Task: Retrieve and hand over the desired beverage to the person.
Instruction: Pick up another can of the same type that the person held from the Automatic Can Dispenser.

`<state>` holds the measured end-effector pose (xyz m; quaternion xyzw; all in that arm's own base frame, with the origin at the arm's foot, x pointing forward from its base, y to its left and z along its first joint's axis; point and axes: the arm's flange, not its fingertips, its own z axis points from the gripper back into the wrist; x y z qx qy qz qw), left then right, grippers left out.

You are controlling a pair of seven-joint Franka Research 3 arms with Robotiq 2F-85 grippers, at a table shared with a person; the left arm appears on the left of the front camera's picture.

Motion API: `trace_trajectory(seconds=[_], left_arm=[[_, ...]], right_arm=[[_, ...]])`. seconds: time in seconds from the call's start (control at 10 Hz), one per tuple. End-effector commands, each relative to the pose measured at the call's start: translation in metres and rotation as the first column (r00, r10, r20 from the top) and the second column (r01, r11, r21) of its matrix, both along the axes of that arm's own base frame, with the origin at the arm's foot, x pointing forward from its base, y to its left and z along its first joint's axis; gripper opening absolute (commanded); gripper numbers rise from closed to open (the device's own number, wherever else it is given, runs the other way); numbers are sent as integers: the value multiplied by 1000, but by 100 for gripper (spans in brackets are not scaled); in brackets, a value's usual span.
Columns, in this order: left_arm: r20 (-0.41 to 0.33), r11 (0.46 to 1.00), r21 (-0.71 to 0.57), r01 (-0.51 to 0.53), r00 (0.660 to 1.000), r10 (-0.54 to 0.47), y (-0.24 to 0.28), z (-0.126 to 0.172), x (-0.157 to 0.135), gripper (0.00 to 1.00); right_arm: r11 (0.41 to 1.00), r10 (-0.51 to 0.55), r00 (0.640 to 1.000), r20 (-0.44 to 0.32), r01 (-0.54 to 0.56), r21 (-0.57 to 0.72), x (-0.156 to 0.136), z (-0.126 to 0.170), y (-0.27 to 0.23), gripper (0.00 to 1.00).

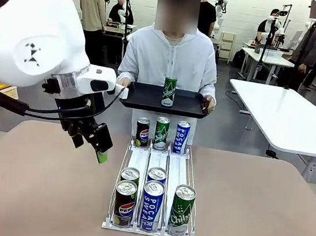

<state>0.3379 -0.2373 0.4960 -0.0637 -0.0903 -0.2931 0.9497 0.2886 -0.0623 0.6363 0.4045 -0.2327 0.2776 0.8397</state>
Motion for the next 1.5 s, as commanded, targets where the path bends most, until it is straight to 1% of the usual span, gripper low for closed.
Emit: trace_trajectory(seconds=[0.0, 0.1, 1.0, 1.1, 1.2, 1.3, 1.4], left_arm=[[12, 1000, 20, -9, 1000, 9, -2, -7, -2, 100], [0, 1000, 0, 0, 1000, 0, 0, 0, 0, 100], [1, 1000, -4, 4, 1000, -4, 2, -2, 1, 100], [9, 998, 58, 1, 1000, -2, -11, -2, -6, 100], [42, 992, 125, 11, 999, -16, -26, -1, -16, 100], [34, 984, 177, 5, 999, -11, -40, -3, -26, 100], [34, 974, 224, 19, 999, -27, -53, -5, -32, 100]], right_arm=[[999, 16, 1000, 16, -17, 34, 2, 0, 0, 100], [999, 16, 1000, 16, -17, 34, 2, 0, 0, 100], [999, 16, 1000, 16, -17, 34, 2, 0, 0, 100], [999, 16, 1000, 16, -17, 34, 2, 0, 0, 100], [999, 16, 1000, 16, -17, 34, 2, 0, 0, 100], [999, 16, 1000, 16, -17, 34, 2, 0, 0, 100], [999, 16, 1000, 16, -17, 34, 2, 0, 0, 100]])
